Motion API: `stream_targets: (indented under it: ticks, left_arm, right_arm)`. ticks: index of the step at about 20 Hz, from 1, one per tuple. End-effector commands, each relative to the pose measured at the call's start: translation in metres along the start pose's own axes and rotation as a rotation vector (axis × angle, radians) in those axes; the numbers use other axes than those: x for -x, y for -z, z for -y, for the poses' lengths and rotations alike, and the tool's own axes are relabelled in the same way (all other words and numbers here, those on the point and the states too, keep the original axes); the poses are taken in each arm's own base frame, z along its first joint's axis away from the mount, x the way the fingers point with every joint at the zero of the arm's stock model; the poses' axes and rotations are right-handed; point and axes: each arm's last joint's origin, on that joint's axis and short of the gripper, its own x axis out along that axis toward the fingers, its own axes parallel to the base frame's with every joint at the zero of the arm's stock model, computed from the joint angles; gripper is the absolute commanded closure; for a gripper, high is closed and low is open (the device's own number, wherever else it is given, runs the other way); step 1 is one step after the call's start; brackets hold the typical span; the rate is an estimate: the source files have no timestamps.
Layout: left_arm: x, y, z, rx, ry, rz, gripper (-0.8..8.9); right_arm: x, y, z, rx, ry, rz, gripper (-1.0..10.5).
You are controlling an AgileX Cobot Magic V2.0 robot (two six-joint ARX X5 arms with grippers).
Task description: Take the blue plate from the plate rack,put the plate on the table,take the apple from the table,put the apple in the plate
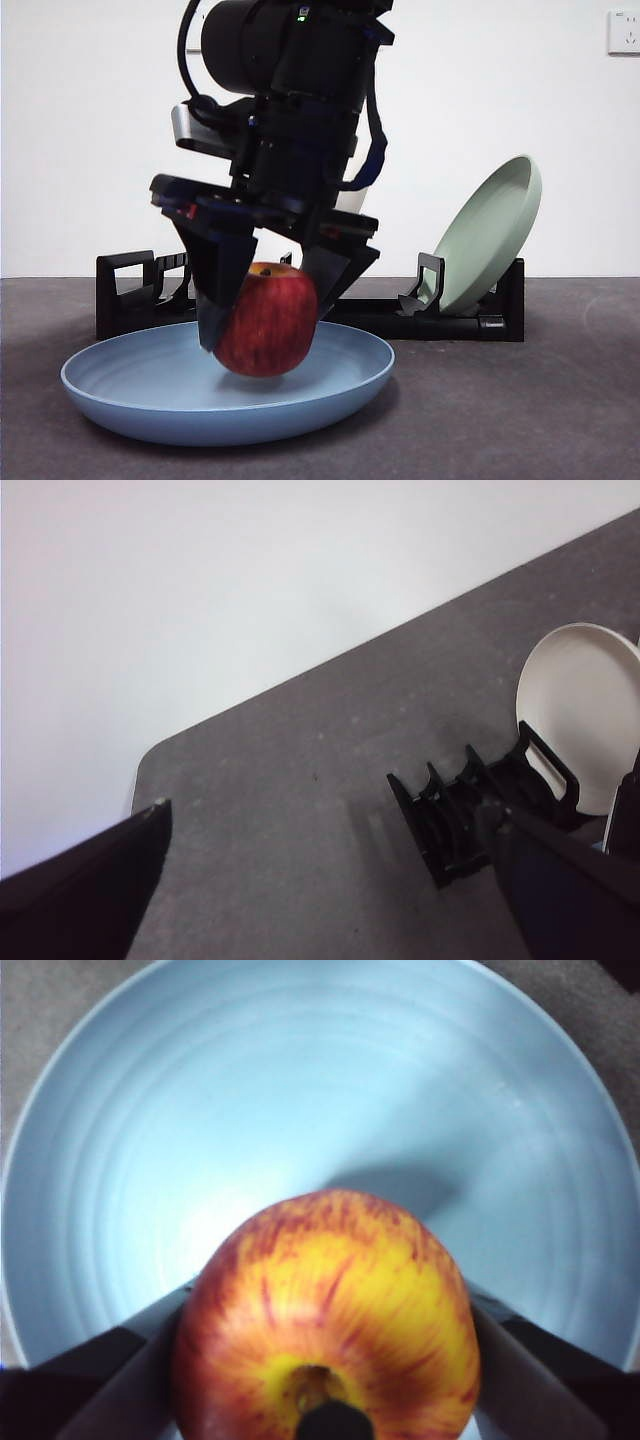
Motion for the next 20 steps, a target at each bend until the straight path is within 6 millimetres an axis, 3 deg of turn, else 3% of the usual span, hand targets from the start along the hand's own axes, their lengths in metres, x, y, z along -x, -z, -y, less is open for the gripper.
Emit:
stream_targets:
  ticks: [1, 3, 4, 6, 7, 8, 11, 14, 17, 20]
  left_arm:
    - [0.0, 0.002, -0.001, 0.028, -0.006, -0.012, 2.83]
    - [0.0, 0.004, -0.001, 0.021, -0.006, -0.027, 2.83]
    - [0.0, 0.005, -0.001, 0.024, -0.006, -0.032, 2.83]
    - [0.0, 0.006, -0.001, 0.016, -0.007, -0.04, 2.83]
    - [0.0, 0.006, -0.001, 0.015, -0.007, -0.041, 2.83]
    - [0.0, 0.006, -0.001, 0.016, -0.007, -0.042, 2.83]
    - [0.0, 0.006, -0.001, 0.02, -0.005, -0.042, 2.83]
    - [0.0, 0.007, -0.001, 0.034, -0.005, -0.044, 2.83]
    - [0.0, 0.007, -0.001, 0.046, 0.016, -0.05, 2.83]
    - [-0.001, 0.007, 0.005, 0.05, 0.133, -0.081, 2.84]
  right_arm:
    - [-0.017, 0.002, -0.003, 0.017, -0.002, -0.04, 9.4]
    - [-0.021, 0.003, -0.004, 0.017, -0.002, -0.05, 9.0]
    - [-0.021, 0.003, -0.004, 0.017, -0.002, -0.049, 7.8]
    - [-0.021, 0.003, -0.005, 0.013, -0.001, -0.054, 4.1]
    - [-0.021, 0.003, -0.004, 0.002, 0.005, -0.057, 2.9]
    - [-0.021, 0.004, -0.004, -0.001, 0.007, -0.061, 2.5]
    - [-0.021, 0.004, -0.007, -0.002, 0.004, -0.064, 2.5]
    - [-0.007, 0.003, -0.007, -0.006, 0.002, -0.029, 2.5]
    - [0.033, 0.002, -0.009, -0.014, -0.002, 0.06, 2.6]
    - [0.092, 0.01, -0.01, -0.009, -0.007, 0.18, 2.6]
